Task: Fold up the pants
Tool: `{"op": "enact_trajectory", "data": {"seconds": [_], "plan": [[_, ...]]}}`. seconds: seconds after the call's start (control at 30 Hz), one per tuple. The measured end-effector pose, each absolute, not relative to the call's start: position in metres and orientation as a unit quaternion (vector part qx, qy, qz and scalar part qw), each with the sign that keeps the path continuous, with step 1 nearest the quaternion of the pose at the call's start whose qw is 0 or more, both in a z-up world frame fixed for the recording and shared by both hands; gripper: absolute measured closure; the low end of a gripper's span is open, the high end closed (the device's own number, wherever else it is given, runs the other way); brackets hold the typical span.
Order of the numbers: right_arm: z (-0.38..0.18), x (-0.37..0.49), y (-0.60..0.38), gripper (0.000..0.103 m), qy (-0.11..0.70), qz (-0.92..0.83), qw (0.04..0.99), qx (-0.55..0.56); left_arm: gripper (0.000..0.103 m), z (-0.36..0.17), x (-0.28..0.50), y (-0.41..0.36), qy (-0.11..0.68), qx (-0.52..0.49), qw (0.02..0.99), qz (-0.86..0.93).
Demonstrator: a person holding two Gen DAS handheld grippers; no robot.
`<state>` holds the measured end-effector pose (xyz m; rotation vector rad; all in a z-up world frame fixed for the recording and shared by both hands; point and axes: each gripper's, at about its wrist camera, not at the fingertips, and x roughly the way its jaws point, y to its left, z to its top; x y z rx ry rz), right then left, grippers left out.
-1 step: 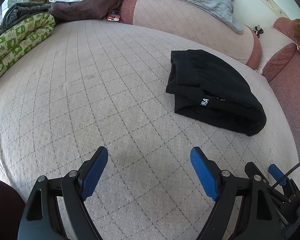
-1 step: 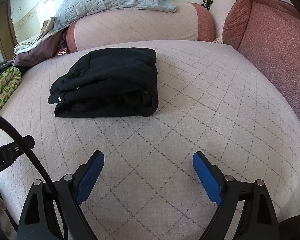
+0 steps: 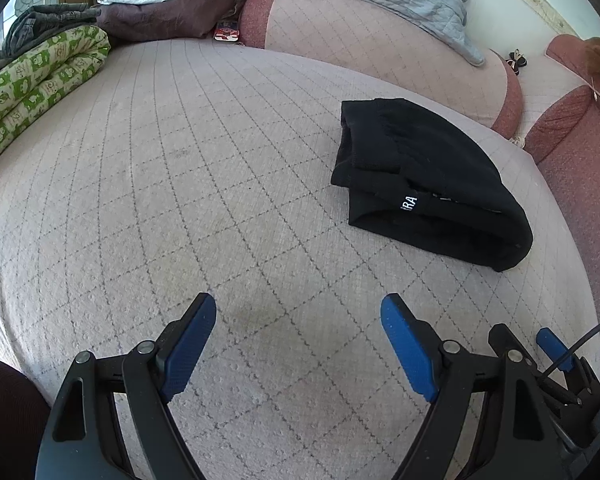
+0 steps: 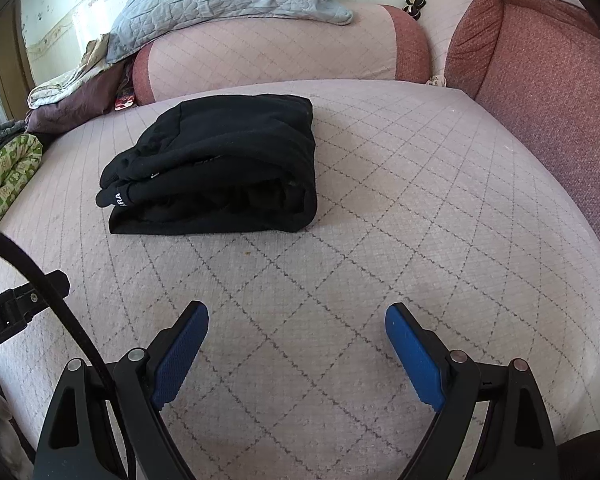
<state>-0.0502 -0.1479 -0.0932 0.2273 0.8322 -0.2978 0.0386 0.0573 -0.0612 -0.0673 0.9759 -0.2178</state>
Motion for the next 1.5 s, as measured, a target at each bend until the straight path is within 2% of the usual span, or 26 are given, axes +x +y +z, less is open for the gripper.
{"op": "enact_trajectory", "data": {"seconds": [0.4,0.5,0.6,0.77,0.87,1.0,1.13,1.23,1.3,1.33,1.37,1.4,1.5], "plan": [[-0.084,-0.054,-0.145,0.009,0.4,-0.128,0.902,0.102,0.019,-0.044,0.047,0.075,0.477,-0.056,0.871,-0.108],[-0.066,-0.052,-0.146,0.009,0.389,-0.108,0.911,0.088,0.018,-0.012,0.068,0.091,0.457,-0.082,0.879,-0.11],[-0.053,-0.043,-0.144,0.009,0.38,-0.105,0.917,0.057,0.015,0.007,0.094,0.089,0.439,-0.065,0.891,-0.095],[-0.054,-0.022,-0.149,0.009,0.398,-0.098,0.909,0.069,0.015,0.0,0.138,0.073,0.467,-0.089,0.87,-0.133],[-0.048,-0.008,-0.165,0.009,0.404,-0.085,0.905,0.1,0.015,-0.02,0.17,0.055,0.5,-0.102,0.842,-0.174],[-0.04,0.022,-0.207,0.009,0.4,-0.063,0.893,0.196,0.015,-0.051,0.198,0.035,0.536,-0.129,0.804,-0.225],[-0.06,0.075,-0.245,0.009,0.421,-0.028,0.857,0.294,0.015,-0.084,0.213,0.01,0.568,-0.153,0.754,-0.293],[-0.084,0.112,-0.257,0.009,0.445,-0.002,0.829,0.34,0.012,-0.085,0.211,-0.006,0.549,-0.133,0.764,-0.313],[-0.091,0.127,-0.262,0.008,0.434,0.0,0.824,0.363,0.03,-0.084,0.21,-0.014,0.55,-0.126,0.762,-0.319],[-0.088,0.13,-0.261,0.016,0.432,0.005,0.826,0.363,0.034,-0.082,0.209,-0.014,0.547,-0.124,0.764,-0.319],[-0.084,0.135,-0.257,0.039,0.432,0.023,0.823,0.368,0.043,-0.079,0.21,-0.014,0.547,-0.124,0.763,-0.323],[-0.078,0.138,-0.253,0.042,0.438,0.025,0.82,0.367,0.048,-0.073,0.21,-0.013,0.544,-0.127,0.764,-0.324],[-0.053,0.141,-0.241,0.047,0.426,0.036,0.837,0.342,0.051,-0.051,0.211,-0.008,0.522,-0.144,0.77,-0.338]]}}
